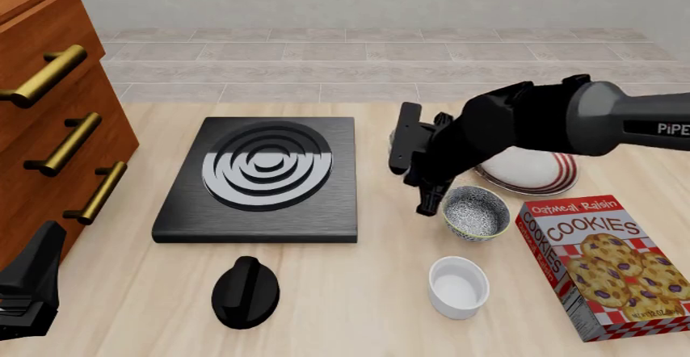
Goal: Pick the akita bowl from table center and place it on the plate.
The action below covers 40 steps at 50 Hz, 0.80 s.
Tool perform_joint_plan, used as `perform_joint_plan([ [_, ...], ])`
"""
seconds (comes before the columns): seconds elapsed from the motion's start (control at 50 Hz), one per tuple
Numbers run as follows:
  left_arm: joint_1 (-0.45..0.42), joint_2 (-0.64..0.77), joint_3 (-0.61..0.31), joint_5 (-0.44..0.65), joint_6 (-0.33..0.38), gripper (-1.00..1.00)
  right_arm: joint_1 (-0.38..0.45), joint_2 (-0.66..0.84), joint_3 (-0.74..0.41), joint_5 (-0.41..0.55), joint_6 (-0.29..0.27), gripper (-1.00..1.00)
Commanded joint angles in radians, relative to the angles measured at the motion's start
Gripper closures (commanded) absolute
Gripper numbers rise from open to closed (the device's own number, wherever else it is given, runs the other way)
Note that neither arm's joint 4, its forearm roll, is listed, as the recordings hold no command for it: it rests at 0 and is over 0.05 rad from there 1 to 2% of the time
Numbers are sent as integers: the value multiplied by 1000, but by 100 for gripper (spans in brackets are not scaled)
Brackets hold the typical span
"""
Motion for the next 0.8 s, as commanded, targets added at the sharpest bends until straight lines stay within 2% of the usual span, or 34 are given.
perform_joint_plan([
  [0.02,0,0,0,0,0,-100,-44,-39,-130,119,48,100],
  [0.06,0,0,0,0,0,-100,-73,-28,-154,139,50,100],
  [0.24,0,0,0,0,0,-100,-109,-1,-225,181,86,100],
  [0.26,0,0,0,0,0,-100,-117,11,-255,193,113,100],
  [0.28,0,0,0,0,0,-100,-117,11,-255,193,113,100],
  [0.3,0,0,0,0,0,-100,-116,20,-295,207,144,100],
  [0.4,0,0,0,0,0,-100,-137,29,-310,225,145,100],
  [0.44,0,0,0,0,0,-100,-177,41,-323,226,127,100],
  [0.5,0,0,0,0,0,-100,-200,44,-334,233,128,100],
  [0.52,0,0,0,0,0,-100,-235,49,-337,216,114,100],
  [0.58,0,0,0,0,0,-100,-245,52,-329,213,126,100],
  [0.68,0,0,0,0,0,-100,-304,85,-336,193,136,100],
  [0.8,0,0,0,0,0,-100,-324,111,-321,176,155,100],
])
